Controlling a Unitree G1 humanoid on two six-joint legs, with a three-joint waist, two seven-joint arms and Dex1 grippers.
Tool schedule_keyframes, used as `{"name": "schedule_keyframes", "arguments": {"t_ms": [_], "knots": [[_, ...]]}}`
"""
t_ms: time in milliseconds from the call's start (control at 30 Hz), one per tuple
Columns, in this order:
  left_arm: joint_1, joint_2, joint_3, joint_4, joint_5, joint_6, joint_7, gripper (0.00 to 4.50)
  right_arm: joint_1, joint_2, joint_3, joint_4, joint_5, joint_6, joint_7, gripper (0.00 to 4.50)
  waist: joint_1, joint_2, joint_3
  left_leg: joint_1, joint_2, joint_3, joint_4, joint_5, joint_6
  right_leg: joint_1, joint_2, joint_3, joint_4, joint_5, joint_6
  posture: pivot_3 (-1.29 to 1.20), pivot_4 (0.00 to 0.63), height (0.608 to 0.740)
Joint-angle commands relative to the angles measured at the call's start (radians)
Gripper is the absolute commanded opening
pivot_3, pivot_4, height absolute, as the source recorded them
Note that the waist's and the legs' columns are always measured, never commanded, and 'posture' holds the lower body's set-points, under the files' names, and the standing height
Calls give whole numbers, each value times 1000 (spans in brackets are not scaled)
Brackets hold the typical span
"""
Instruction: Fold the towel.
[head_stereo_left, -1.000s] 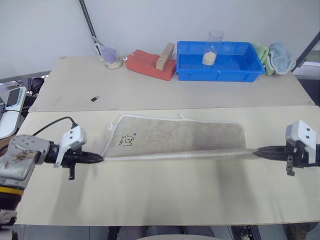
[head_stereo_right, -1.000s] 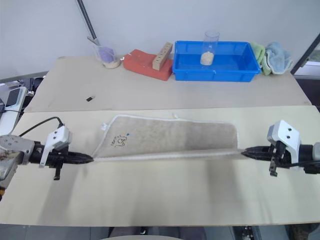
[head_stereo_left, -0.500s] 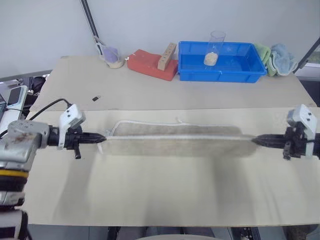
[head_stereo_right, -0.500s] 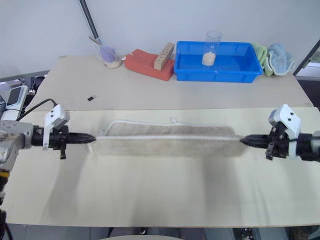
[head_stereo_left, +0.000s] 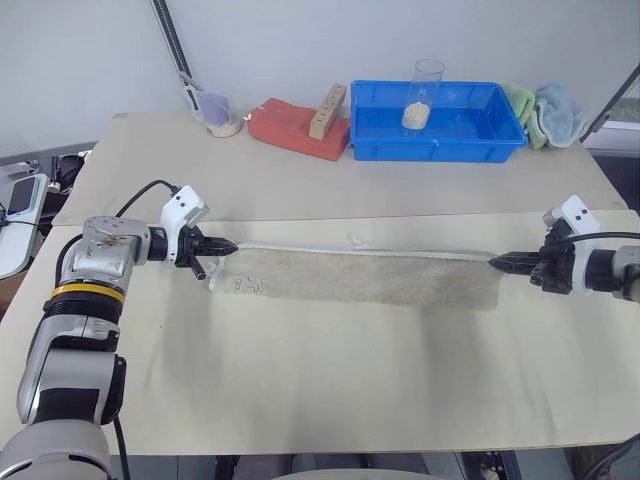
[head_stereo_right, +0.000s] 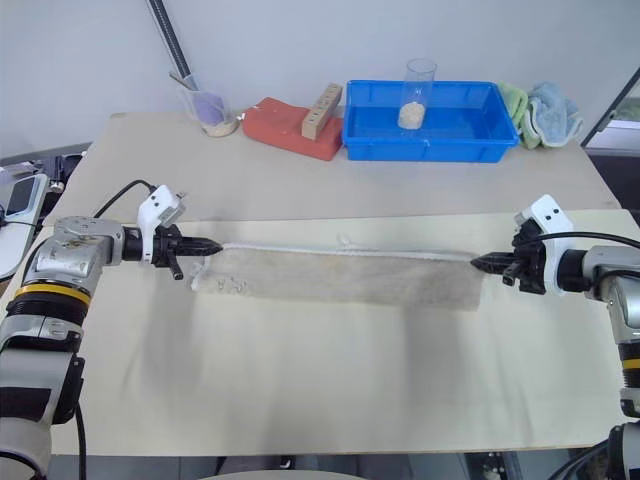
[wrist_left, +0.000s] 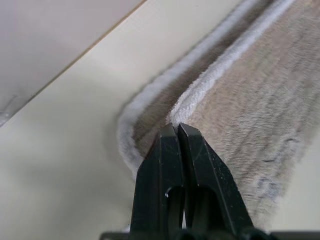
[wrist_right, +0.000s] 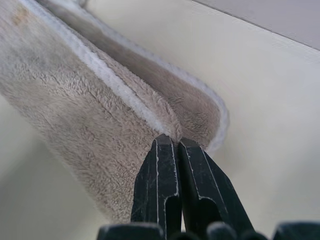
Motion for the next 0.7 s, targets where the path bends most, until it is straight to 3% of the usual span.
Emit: {"name": "schedule_keyframes", "arguments": {"t_ms": [33,100,133,233,467,533,700], "knots": [[-48,-6,39,54,14,-18,50,0,-45,8,-19,10,-5,-3,-20,49,1,0,0,0,0,0,0,0,0,0,0,0,0,0,0,0,150,740],[-58,-15,47,69,7,-11,49,0,-54,16,-22,17,-7,5,-32,49,2,0,0,-1,0,0,1,0,0,0,0,0,0,0,0,0,150,740],[-66,-20,54,79,10,-11,73,0,-56,17,-21,18,-10,4,-36,361,2,0,0,-1,0,0,1,0,0,0,0,0,0,0,0,0,150,740],[-78,-29,65,95,15,-27,103,961,-60,20,-18,19,-12,4,-37,1400,4,0,0,-1,0,-1,1,0,0,0,0,0,1,0,0,0,150,740],[-60,-8,83,47,16,-75,103,4287,-73,40,-104,-6,2,-14,-144,3836,2,0,0,-1,0,-1,1,0,0,-1,0,0,1,0,0,0,150,740],[-37,23,82,-10,11,-114,57,4500,-37,31,-158,-75,29,5,-160,4457,2,0,0,-3,0,-1,1,0,0,-3,0,0,2,0,0,0,150,740],[133,80,96,-426,-142,-36,-140,4500,167,68,-288,-355,53,42,-248,4457,3,1,-1,-4,1,-2,0,0,0,-3,0,0,5,0,0,0,150,740]]}}
